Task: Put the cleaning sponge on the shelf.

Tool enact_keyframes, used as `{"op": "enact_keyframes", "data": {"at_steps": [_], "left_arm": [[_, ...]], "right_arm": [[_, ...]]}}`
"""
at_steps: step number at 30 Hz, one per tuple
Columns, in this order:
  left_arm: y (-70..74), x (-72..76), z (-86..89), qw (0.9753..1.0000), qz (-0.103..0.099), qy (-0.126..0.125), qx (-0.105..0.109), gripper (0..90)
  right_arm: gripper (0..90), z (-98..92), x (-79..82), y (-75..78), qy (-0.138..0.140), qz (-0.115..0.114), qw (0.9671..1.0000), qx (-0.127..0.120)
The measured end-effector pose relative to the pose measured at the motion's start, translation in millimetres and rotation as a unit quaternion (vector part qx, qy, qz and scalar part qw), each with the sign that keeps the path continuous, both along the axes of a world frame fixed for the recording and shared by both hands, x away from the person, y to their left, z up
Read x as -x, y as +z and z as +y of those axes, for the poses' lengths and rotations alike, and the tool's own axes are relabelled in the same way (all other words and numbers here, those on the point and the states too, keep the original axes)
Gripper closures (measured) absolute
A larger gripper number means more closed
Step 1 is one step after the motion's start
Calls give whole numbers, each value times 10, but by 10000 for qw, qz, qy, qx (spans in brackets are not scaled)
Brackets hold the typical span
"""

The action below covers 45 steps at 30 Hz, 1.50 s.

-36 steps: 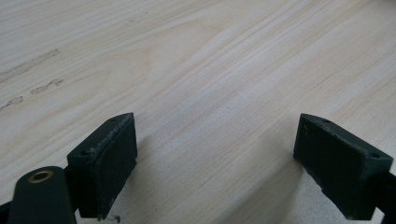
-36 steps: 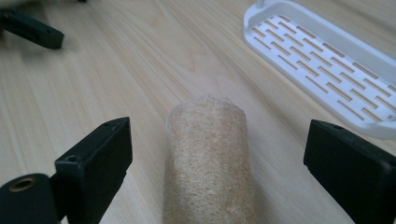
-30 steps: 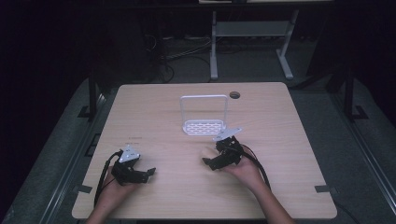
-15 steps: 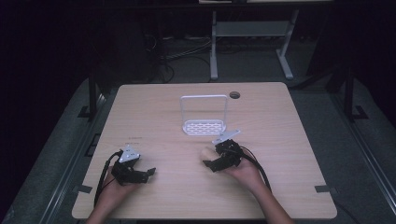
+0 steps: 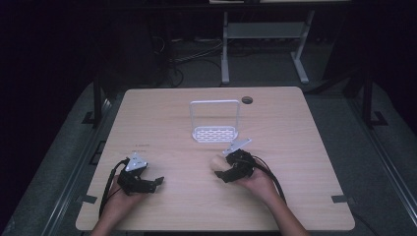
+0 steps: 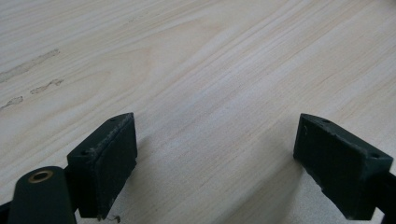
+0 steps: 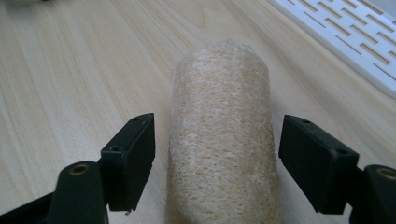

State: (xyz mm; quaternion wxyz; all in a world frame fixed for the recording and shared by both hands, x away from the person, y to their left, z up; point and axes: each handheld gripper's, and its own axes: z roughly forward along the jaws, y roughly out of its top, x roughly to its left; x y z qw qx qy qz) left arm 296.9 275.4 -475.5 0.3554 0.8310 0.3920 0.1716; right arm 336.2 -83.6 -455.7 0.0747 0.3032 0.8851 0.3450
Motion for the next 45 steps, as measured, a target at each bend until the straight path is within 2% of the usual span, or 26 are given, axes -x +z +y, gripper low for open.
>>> {"op": "enact_keyframes", "data": {"at_steps": [1,15,31,45], "left_arm": [[0,0,0,10000,0,-1,-3,130],[0,0,0,10000,0,-2,0,130],[0,0,0,10000,-1,-2,-1,130],[0,0,0,10000,-1,-2,-1,130]], "right_arm": [[303,-2,3,-2,29,-9,10000,29],[399,-10,13,1,71,0,10000,9],[408,-29,18,35,74,-47,10000,30],[409,-93,11,91,-61,-77,9999,22]]}}
